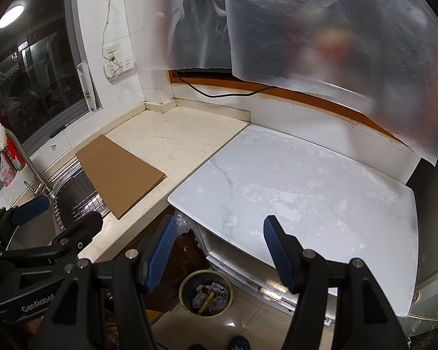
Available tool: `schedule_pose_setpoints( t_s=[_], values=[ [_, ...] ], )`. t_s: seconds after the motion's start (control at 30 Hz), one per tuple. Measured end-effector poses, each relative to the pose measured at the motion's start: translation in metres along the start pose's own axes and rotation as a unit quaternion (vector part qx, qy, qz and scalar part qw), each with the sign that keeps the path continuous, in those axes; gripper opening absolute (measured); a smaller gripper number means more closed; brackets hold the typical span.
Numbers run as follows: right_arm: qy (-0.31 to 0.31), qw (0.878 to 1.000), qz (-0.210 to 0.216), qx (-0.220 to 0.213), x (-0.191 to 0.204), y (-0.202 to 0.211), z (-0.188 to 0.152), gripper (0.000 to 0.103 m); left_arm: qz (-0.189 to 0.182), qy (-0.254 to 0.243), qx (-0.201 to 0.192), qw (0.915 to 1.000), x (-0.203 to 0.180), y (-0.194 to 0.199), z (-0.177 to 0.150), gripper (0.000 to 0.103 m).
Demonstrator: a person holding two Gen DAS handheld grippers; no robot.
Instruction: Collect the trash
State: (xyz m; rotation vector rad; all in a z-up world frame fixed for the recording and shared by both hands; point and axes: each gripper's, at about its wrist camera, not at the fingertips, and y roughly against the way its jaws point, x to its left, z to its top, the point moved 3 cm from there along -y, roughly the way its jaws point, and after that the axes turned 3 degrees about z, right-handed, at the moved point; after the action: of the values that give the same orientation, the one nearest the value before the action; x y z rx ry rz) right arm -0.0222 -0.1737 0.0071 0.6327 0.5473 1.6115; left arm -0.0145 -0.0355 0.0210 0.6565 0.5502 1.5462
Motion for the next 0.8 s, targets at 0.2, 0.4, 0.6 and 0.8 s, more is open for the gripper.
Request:
schedule_pose_setpoints(
  t_s=[0.2,0.4,0.6,0.8],
  values=[
    [-0.001,1.0,0.0,0.001,0.0003,0.0001,-0.0005,0.063,0.001,0.001,0.0,1.0,0.0001,0.0,0.0001,0.095],
    [-0.002,1.0,-0.001,0.001,0.001,0.0003,-0.0009,0.063,0.001,-0.001,0.0,1.0,0.0015,-0.0002,0.0,0.095],
    [-0.002,1.0,-0.001,0.0,0.0018,0.0015,-0.0021,0.063,0.002,0.0,0.001,1.0,0.0029,0.0006,-0.002,0.095],
    [-0.003,1.0,0.002,0.0,0.0022,0.0015,-0.0029,0.063,0.003,-0.001,0.001,1.0,0.0051,0.0011,-0.0027,0.095]
  ],
)
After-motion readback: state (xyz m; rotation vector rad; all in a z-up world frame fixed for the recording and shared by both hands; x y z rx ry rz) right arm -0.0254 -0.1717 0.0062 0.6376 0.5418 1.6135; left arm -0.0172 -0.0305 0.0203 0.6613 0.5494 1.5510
